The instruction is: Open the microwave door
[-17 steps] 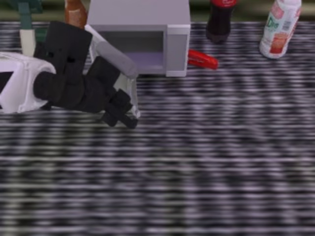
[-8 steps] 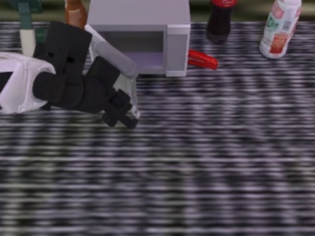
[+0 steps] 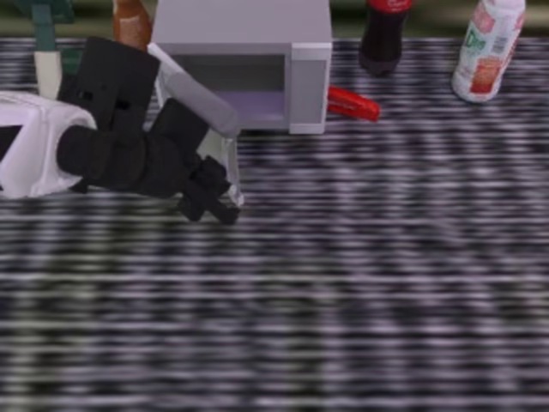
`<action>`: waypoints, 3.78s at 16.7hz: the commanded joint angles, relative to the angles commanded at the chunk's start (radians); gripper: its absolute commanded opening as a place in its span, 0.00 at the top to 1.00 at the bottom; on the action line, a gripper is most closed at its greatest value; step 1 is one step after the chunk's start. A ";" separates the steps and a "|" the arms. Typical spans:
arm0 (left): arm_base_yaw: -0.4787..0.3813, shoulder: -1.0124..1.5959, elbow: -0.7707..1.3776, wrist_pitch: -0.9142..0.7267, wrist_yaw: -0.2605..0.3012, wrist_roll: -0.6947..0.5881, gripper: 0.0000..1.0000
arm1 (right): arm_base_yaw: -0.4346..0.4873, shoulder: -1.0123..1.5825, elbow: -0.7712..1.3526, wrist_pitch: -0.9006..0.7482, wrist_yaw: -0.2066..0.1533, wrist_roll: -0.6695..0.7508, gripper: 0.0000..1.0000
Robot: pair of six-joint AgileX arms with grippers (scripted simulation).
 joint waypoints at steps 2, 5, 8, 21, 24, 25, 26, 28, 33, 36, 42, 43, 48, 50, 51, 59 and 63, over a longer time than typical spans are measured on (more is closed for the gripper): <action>-0.007 0.000 -0.003 -0.001 0.007 -0.005 1.00 | 0.000 0.000 0.000 0.000 0.000 0.000 0.00; 0.005 -0.002 -0.004 -0.009 0.020 0.020 1.00 | 0.000 0.000 0.000 0.000 0.000 0.000 0.00; 0.023 -0.007 -0.004 -0.018 0.039 0.053 1.00 | 0.000 0.000 0.000 0.000 0.000 0.000 0.00; 0.027 -0.007 -0.005 -0.022 0.044 0.060 1.00 | 0.000 0.000 0.000 0.000 0.000 0.000 0.00; 0.027 -0.007 -0.005 -0.022 0.044 0.060 1.00 | 0.000 0.000 0.000 0.000 0.000 0.000 0.00; 0.027 -0.007 -0.005 -0.022 0.044 0.060 1.00 | 0.000 0.000 0.000 0.000 0.000 0.000 0.00; 0.027 -0.007 -0.005 -0.022 0.044 0.060 1.00 | 0.000 0.000 0.000 0.000 0.000 0.000 0.00; 0.027 -0.007 -0.005 -0.022 0.044 0.060 1.00 | 0.000 0.000 0.000 0.000 0.000 0.000 0.00; 0.027 -0.007 -0.005 -0.022 0.044 0.060 1.00 | 0.000 0.000 0.000 0.000 0.000 0.000 0.00; 0.027 -0.007 -0.010 -0.029 0.057 0.070 1.00 | 0.000 0.000 0.000 0.000 0.000 0.000 0.00; 0.055 -0.012 -0.006 -0.048 0.087 0.124 1.00 | 0.000 0.000 0.000 0.000 0.000 0.000 0.00; 0.055 -0.012 -0.006 -0.048 0.087 0.124 1.00 | 0.000 0.000 0.000 0.000 0.000 0.000 0.00; 0.055 -0.012 -0.006 -0.048 0.087 0.124 1.00 | 0.000 0.000 0.000 0.000 0.000 0.000 0.00; 0.055 -0.012 -0.006 -0.048 0.087 0.124 1.00 | 0.000 0.000 0.000 0.000 0.000 0.000 0.00; 0.055 -0.012 -0.006 -0.048 0.087 0.124 1.00 | 0.000 0.000 0.000 0.000 0.000 0.000 0.00; 0.055 -0.012 -0.006 -0.048 0.087 0.124 1.00 | 0.000 0.000 0.000 0.000 0.000 0.000 0.00; 0.055 -0.012 -0.006 -0.048 0.087 0.124 1.00 | 0.000 0.000 0.000 0.000 0.000 0.000 0.00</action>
